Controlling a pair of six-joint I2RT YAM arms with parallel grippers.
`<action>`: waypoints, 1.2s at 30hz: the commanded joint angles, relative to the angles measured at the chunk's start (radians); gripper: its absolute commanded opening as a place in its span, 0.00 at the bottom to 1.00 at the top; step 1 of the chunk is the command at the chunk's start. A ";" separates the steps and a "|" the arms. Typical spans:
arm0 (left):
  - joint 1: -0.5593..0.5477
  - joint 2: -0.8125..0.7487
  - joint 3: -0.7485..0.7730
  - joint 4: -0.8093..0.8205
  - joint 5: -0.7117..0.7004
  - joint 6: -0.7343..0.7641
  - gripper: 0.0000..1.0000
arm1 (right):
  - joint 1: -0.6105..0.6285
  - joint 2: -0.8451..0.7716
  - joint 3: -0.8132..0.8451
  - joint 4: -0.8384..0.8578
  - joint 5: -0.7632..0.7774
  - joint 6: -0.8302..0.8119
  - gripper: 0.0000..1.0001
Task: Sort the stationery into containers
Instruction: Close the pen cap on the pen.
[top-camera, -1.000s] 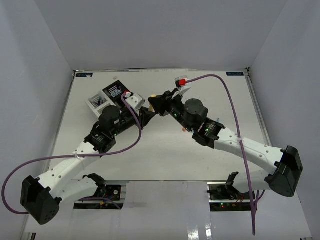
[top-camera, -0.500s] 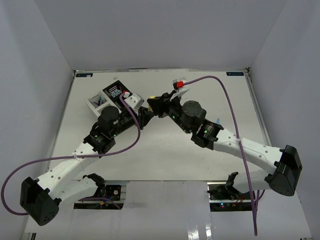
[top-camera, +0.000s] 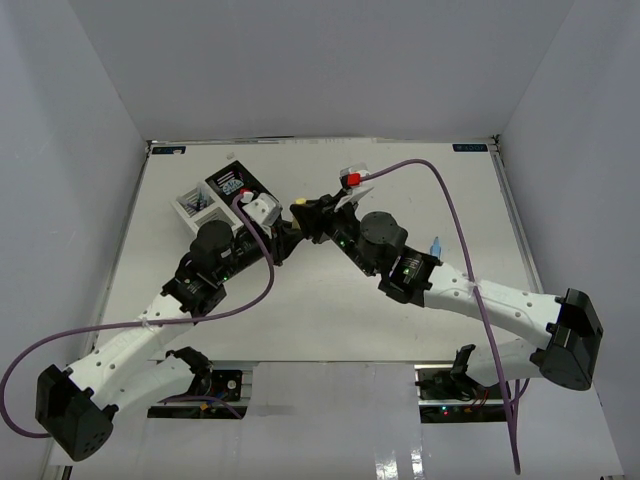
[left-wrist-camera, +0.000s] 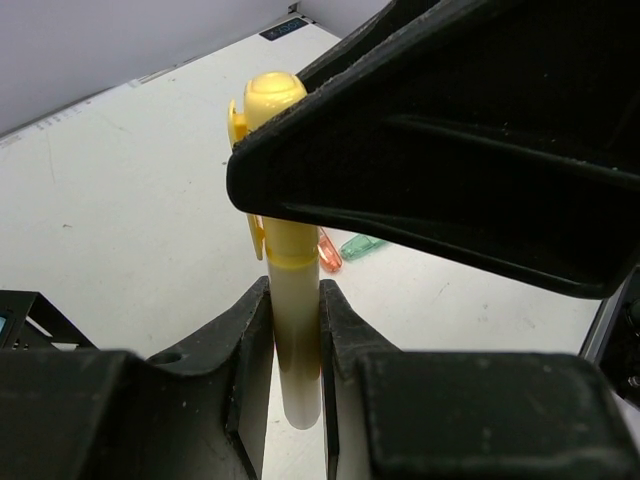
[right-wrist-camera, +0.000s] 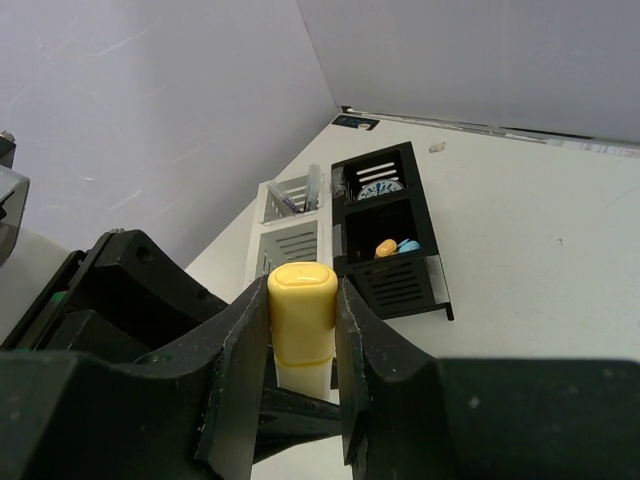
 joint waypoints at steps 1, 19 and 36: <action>0.003 -0.040 0.006 0.082 0.014 -0.001 0.00 | 0.013 -0.020 -0.037 0.001 -0.022 -0.037 0.10; 0.004 -0.036 -0.011 0.116 0.130 0.020 0.00 | 0.014 -0.055 -0.054 -0.002 -0.028 -0.069 0.29; 0.004 -0.006 -0.006 0.110 0.130 0.019 0.00 | 0.014 -0.093 -0.046 -0.005 -0.013 -0.107 0.40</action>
